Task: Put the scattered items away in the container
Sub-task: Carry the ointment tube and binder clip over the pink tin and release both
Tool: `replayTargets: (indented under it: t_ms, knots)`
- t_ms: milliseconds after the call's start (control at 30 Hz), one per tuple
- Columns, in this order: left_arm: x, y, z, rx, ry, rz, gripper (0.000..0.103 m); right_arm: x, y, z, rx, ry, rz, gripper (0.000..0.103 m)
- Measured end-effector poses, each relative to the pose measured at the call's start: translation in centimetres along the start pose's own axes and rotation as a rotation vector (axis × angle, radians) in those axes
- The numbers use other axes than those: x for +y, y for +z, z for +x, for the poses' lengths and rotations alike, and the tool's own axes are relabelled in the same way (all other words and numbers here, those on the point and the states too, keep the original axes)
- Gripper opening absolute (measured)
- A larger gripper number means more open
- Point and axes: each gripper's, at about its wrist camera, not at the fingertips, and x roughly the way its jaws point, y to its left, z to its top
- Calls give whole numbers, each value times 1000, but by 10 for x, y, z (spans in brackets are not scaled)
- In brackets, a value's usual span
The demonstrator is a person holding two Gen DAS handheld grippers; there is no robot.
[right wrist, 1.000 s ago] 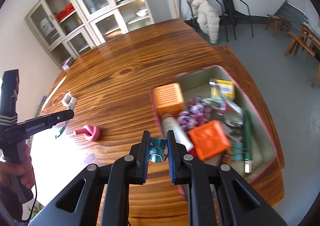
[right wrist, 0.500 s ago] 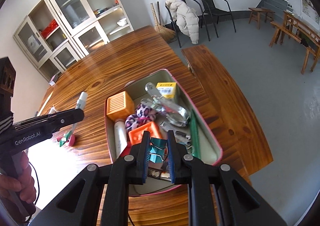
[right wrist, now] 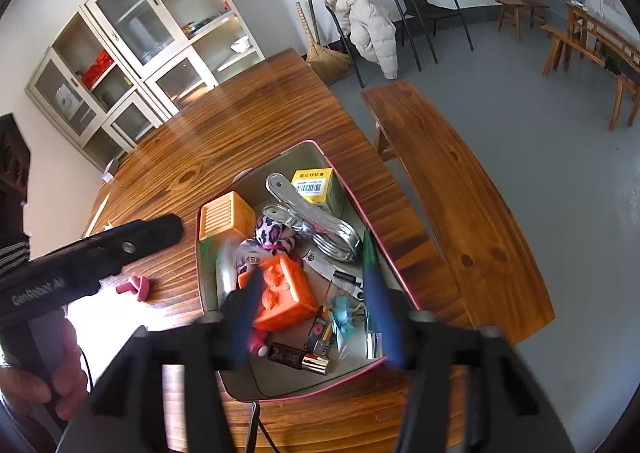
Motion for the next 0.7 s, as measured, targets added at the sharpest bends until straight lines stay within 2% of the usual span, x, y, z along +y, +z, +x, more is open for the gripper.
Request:
replayTargets:
  t_ms: [33,300,700]
  knots:
    - [2,-1,-1,2,5,-5,80,0,0,-1,-6,-3,-3,73]
    - [21,-14,-7,15,46,-49,80,7,-4,-1,-4,10,-12,73]
    - [72,-40,-26,30,105,-163,80,27,-4,-5,-15,42,-23,77]
